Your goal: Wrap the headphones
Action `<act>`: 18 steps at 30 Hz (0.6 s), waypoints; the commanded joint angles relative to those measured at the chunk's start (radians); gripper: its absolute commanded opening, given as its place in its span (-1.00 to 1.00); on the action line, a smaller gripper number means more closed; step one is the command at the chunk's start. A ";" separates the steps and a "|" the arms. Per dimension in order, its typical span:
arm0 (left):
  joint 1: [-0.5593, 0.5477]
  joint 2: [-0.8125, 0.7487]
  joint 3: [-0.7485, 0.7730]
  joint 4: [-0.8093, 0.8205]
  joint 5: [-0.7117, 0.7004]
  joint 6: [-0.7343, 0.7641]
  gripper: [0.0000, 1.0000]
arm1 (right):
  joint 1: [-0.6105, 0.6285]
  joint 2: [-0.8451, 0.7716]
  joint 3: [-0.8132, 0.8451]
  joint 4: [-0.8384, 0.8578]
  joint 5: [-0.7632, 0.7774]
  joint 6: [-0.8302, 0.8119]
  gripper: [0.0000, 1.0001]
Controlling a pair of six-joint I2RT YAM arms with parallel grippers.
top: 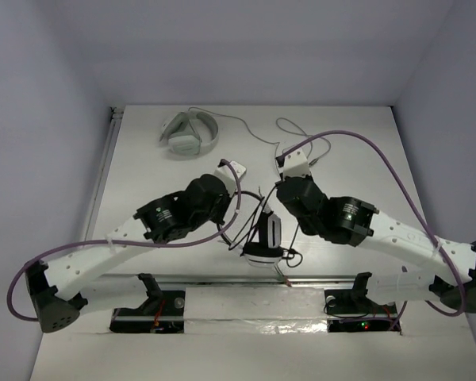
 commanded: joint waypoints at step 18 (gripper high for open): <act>0.096 -0.147 0.258 0.151 0.343 -0.035 -1.00 | -0.130 -0.339 -0.362 0.505 -0.412 0.186 -0.66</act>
